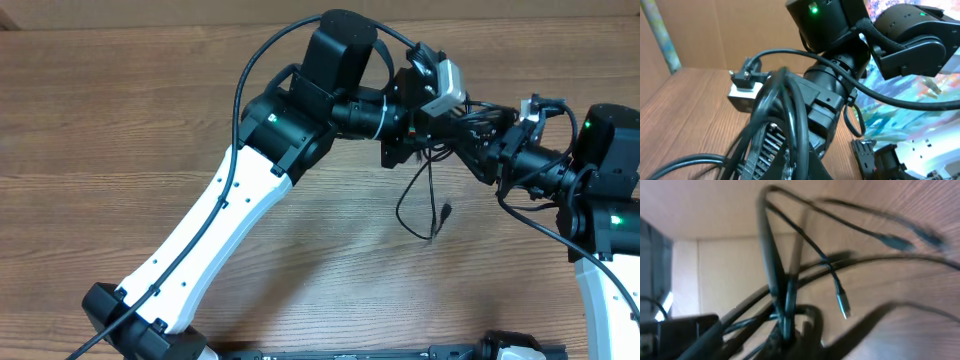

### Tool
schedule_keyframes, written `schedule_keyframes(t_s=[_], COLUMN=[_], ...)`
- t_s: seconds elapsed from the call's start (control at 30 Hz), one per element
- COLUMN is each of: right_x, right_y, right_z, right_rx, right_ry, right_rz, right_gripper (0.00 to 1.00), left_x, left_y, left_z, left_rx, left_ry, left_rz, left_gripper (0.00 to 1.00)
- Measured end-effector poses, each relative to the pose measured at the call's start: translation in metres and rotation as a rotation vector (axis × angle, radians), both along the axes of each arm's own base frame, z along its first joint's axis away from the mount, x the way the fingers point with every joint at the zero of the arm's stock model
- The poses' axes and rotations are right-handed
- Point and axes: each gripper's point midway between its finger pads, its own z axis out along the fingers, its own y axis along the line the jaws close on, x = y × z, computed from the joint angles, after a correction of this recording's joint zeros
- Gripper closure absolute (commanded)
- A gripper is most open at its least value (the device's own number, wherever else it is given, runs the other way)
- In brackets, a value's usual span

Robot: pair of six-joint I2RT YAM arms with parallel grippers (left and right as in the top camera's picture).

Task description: Untangle cables

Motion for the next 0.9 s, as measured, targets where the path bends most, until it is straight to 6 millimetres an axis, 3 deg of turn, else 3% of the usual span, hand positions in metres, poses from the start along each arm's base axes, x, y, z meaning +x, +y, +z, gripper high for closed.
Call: schedule_keyframes(t_s=[0.27,0.47,0.63,0.9], right_x=[-0.008,-0.01,-0.006,-0.012], right_y=[0.001,0.002,0.006,0.014], right_z=[-0.011,-0.011,0.003,0.019], right_rx=[-0.016,-0.063,-0.083,-0.088], right_ry=[0.045,-0.027,-0.162,-0.32], right_rz=[0.014,0.053,0.108,0.209], right_gripper=[0.96,0.96,0.96,0.96], left_x=[0.015,0.045,0.066,0.073], left_y=[0.001,0.012,0.026,0.032], left_z=[-0.009,-0.033,-0.049,-0.054], left_rx=[0.042,0.147,0.204,0.199], left_ry=[0.048,0.204,0.32,0.446], left_rz=[0.096,0.35,0.553,0.661], left_gripper=[0.96,0.96,0.96,0.96])
